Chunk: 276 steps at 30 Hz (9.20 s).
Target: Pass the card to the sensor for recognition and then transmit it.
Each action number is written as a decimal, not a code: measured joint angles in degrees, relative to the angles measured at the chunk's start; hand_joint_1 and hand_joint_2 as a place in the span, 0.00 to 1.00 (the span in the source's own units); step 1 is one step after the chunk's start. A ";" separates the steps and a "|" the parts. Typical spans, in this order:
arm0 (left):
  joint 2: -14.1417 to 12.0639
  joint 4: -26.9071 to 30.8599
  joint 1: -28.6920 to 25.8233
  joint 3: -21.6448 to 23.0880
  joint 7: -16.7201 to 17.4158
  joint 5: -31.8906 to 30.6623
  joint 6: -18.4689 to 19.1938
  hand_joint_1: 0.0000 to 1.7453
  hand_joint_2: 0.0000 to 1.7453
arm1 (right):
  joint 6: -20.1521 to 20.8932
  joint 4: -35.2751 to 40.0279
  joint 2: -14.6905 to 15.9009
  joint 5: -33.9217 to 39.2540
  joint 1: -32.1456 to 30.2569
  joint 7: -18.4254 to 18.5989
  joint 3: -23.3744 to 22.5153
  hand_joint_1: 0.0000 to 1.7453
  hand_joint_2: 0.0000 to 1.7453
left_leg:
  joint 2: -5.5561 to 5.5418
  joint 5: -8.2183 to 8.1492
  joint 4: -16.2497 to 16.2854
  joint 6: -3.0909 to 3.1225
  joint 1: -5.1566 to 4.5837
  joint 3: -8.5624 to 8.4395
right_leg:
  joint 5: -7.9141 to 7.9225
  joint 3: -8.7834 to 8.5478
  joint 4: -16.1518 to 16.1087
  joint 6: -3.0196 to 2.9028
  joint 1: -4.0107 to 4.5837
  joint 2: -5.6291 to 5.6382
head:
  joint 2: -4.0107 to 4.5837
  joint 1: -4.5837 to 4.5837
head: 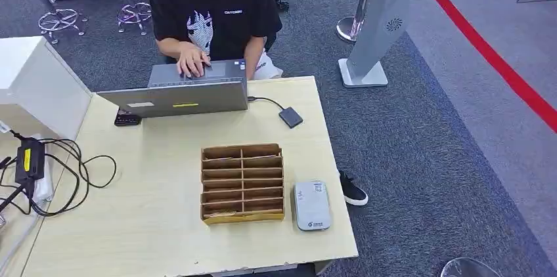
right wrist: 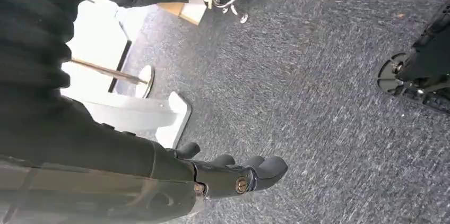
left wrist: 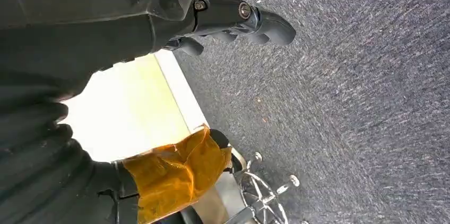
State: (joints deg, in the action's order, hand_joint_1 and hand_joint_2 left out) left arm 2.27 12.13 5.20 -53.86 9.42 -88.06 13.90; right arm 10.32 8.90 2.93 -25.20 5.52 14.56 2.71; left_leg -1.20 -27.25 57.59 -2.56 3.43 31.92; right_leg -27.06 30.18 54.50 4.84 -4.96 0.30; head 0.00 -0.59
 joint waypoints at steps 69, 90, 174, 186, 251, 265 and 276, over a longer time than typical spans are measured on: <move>-0.61 0.00 0.00 -0.11 4.92 0.76 -10.25 1.00 1.00 | -18.39 0.02 1.29 1.04 0.38 1.82 -0.57 1.00 1.00 | 0.00 0.00 0.00 0.00 0.00 0.00 | 0.00 -0.01 0.00 0.00 0.00 0.00 | 0.00 0.00; -1.20 -0.09 0.08 -0.85 1.45 0.37 -5.22 0.00 1.00 | -7.38 0.04 2.41 -0.91 0.74 -1.86 -1.88 0.00 0.00 | 0.01 0.00 0.00 0.00 0.00 -0.02 | 0.00 0.01 0.02 0.00 0.00 0.02 | 0.00 -0.02; -1.16 -0.44 1.05 1.51 -1.55 0.66 -9.00 0.00 1.00 | -8.26 0.07 0.50 -5.01 0.05 -1.86 -4.50 0.00 1.00 | 0.03 0.02 0.03 -0.03 0.01 -0.01 | -0.04 0.05 0.19 -0.06 0.01 0.04 | 0.00 0.00; 0.31 -0.44 0.21 1.51 -3.14 -0.04 -7.70 0.00 1.00 | -10.31 0.09 1.40 -4.63 1.22 -3.13 -4.74 0.00 1.00 | 0.01 0.02 0.04 -0.03 0.00 -0.04 | -0.04 0.06 0.18 -0.06 0.00 0.01 | 0.00 -0.02; -0.85 -0.44 2.43 0.42 -7.36 2.12 -7.45 0.00 1.00 | -19.30 0.61 1.38 -10.86 1.78 -5.31 -8.35 0.00 1.00 | 0.05 0.04 0.03 -0.05 0.00 -0.04 | -0.06 0.07 0.30 -0.11 0.01 0.04 | 0.00 0.00; 0.22 -0.44 1.97 0.55 -6.45 1.20 -14.07 0.00 1.00 | -11.91 0.59 1.36 -10.27 2.00 -6.17 -9.07 0.00 1.00 | 0.06 0.04 0.04 -0.05 0.00 -0.07 | -0.06 0.08 0.30 -0.11 0.01 0.03 | 0.00 0.00; 0.48 -0.44 1.38 0.57 -5.82 1.07 -13.34 0.00 1.00 | -14.41 0.61 1.46 -10.84 2.07 -5.46 -10.53 0.00 1.00 | 0.02 0.03 0.05 -0.05 0.00 -0.07 | -0.07 0.08 0.27 -0.11 0.01 0.00 | 0.00 0.04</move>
State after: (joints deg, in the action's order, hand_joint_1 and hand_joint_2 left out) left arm 2.75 11.69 6.58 -53.29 3.60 -86.99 0.56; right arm -4.09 9.51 4.39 -36.04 7.58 9.09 -7.82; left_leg -1.18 -27.22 57.64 -2.61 3.43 31.85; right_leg -27.12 30.27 54.78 4.73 -4.95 0.29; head 0.00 -0.55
